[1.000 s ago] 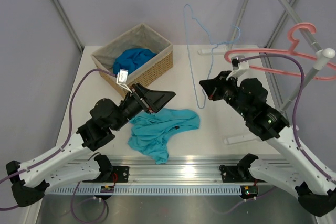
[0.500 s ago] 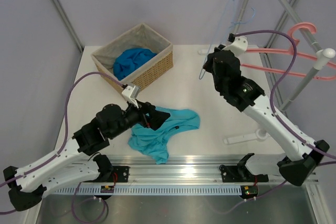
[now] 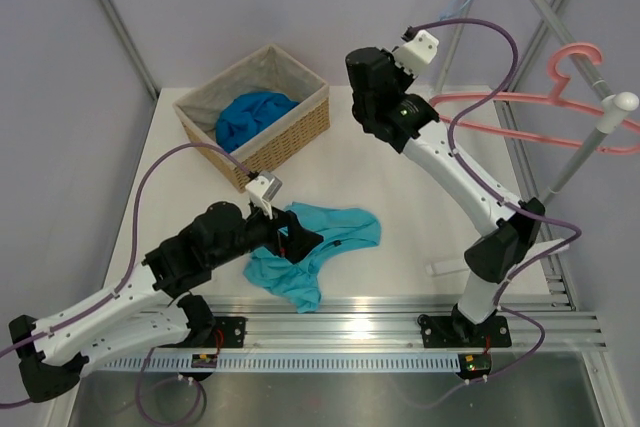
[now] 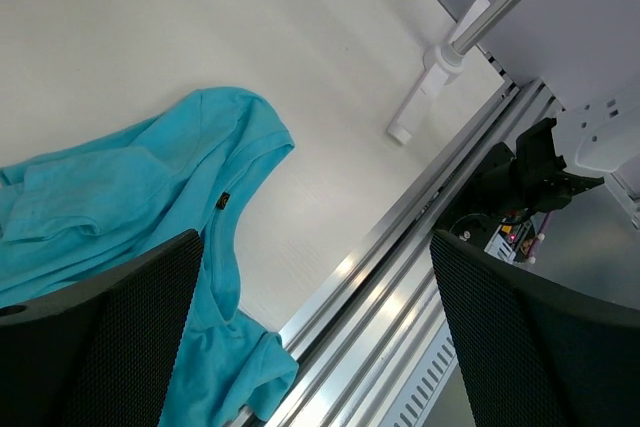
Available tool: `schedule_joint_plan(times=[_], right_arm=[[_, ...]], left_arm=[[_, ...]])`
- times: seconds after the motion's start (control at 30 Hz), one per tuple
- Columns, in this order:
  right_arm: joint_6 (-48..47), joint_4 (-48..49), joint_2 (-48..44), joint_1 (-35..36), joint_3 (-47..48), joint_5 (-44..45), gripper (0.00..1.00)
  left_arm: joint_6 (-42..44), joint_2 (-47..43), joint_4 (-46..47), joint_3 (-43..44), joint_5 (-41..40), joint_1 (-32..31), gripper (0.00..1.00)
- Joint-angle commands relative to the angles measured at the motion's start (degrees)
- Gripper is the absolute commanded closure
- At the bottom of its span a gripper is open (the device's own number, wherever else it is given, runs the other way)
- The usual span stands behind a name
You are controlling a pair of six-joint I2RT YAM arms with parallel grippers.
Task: Remove the t-shirt from the hanger
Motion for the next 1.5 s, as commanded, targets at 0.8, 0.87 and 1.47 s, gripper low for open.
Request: schedule_joint_plan(times=[0.8, 0.87, 1.47], right_arm=[[11.54, -10.49, 3.88, -6.36, 9.03, -3.15, 1.0], [12.91, -9.59, 2.39, -6.09, 6.4, -2.81, 1.0], [16.89, -28.12, 7.48, -10.83, 25.1, 0.8, 1.0]], left_arm=[[-0.53, -4.03, 4.14, -3.01, 1.46, -0.26, 0.01], [-0.61, -4.38, 4.14, -3.72, 0.67, -0.26, 0.01], [-2.64, -6.4, 4.23, -3.63, 3.05, -0.26, 0.01]])
